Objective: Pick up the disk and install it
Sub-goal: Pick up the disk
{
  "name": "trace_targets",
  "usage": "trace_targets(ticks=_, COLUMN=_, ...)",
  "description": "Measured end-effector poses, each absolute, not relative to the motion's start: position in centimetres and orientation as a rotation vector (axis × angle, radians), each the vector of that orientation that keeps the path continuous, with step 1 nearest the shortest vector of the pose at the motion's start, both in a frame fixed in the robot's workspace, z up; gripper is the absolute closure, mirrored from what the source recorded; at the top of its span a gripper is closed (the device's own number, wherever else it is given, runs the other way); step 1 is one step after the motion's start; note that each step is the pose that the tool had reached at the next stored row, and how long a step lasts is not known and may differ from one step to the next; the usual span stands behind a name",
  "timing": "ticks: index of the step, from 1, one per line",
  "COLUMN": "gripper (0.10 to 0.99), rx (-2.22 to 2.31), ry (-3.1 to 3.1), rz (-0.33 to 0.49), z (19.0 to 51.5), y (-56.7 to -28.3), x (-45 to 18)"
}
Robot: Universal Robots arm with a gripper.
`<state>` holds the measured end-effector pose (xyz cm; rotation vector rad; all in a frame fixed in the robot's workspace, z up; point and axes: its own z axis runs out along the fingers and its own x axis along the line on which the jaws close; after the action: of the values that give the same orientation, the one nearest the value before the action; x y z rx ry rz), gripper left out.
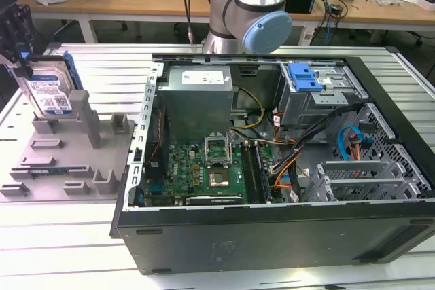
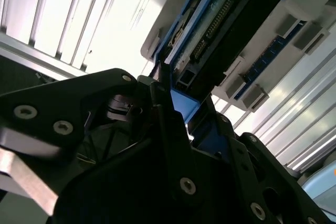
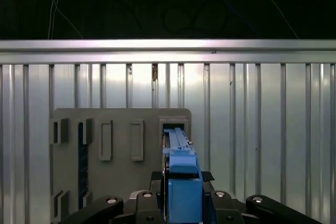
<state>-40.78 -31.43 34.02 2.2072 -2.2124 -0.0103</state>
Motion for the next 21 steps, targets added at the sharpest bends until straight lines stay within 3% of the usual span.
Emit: trace_targets(ticks=21, gripper=0.722, rx=2.207, ry=-2.212, rz=-0.010, z=42.9, y=-31.4, x=-40.1)
